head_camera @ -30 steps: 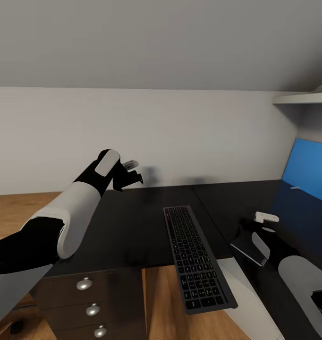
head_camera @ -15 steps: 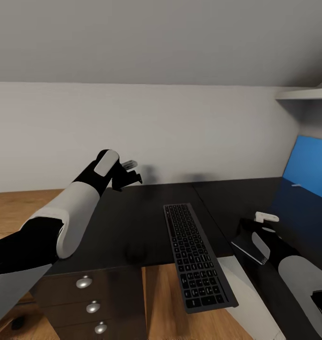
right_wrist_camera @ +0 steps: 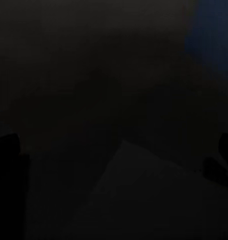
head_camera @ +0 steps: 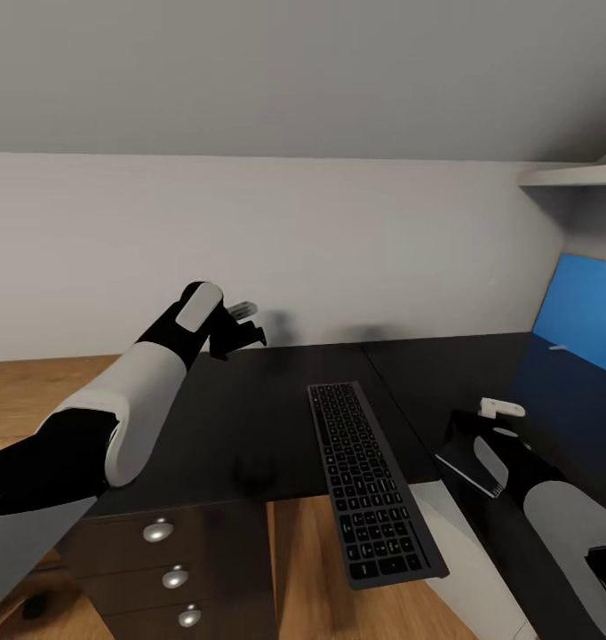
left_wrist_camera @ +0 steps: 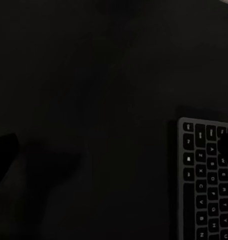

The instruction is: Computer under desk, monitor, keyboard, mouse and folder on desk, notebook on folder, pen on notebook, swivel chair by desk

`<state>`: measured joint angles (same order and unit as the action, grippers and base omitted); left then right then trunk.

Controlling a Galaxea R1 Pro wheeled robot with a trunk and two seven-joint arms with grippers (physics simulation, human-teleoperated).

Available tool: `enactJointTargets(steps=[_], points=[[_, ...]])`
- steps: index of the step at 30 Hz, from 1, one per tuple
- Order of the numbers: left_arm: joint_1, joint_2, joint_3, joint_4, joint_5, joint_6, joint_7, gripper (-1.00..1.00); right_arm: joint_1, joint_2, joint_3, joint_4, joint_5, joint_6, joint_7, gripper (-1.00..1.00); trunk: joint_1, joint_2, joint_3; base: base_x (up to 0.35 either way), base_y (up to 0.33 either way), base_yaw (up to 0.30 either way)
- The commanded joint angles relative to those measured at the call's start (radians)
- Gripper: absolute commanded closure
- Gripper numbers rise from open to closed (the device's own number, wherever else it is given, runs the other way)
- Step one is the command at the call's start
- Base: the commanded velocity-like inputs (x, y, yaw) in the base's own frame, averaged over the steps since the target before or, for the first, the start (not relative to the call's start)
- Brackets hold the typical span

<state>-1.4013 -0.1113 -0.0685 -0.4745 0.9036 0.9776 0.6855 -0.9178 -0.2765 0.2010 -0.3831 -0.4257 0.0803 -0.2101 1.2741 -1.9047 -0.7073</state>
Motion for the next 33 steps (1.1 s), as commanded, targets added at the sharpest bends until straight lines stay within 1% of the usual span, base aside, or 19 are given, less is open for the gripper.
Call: enactJointTargets(steps=[1, 4, 9, 15, 21, 26, 33], points=[[-0.001, 0.001, -0.005, -0.001, 0.011, 0.001, 0.009, -1.00, 0.000, -0.001, 0.009, 0.004, -0.009, 0.012, -0.008, -1.00, 0.000, 0.000, -0.001, 0.000, 0.000, 0.000], [-0.001, 0.001, -0.005, -0.001, 0.011, 0.001, 0.009, -1.00, 0.000, -0.001, 0.009, 0.004, -0.009, 0.012, -0.008, -1.00, 0.000, 0.000, -0.001, -0.061, 0.000, 0.000], [-0.001, 0.002, -0.005, -0.001, 0.011, 0.001, 0.009, -1.00, 0.000, -0.001, 0.009, 0.004, -0.009, 0.009, -0.007, -1.00, 0.000, 0.000, -0.001, -0.220, 0.000, 0.000], [-0.001, 0.002, -0.005, 0.002, 0.012, 0.001, 0.008, -1.00, 0.000, -0.001, 0.009, 0.004, -0.008, 0.010, -0.006, -1.00, 0.000, 0.000, -0.001, -0.066, 0.000, 0.000], [-0.001, 0.002, -0.005, 0.003, 0.011, 0.001, 0.009, -1.00, 0.000, -0.001, 0.009, 0.004, -0.008, 0.010, -0.006, -1.00, 0.000, 0.000, -0.001, -0.223, 0.000, 0.000], [-0.001, 0.002, -0.005, 0.004, 0.012, 0.001, 0.009, -1.00, 0.000, -0.002, 0.009, 0.004, -0.008, 0.010, -0.005, -1.00, 0.000, 0.000, -0.001, -0.085, 0.000, 0.000], [-0.001, 0.002, -0.005, 0.004, 0.012, 0.001, 0.009, -1.00, 0.000, -0.003, 0.009, 0.006, -0.008, 0.010, -0.005, -1.00, 0.000, 0.000, -0.001, -0.256, 0.000, 0.000]])
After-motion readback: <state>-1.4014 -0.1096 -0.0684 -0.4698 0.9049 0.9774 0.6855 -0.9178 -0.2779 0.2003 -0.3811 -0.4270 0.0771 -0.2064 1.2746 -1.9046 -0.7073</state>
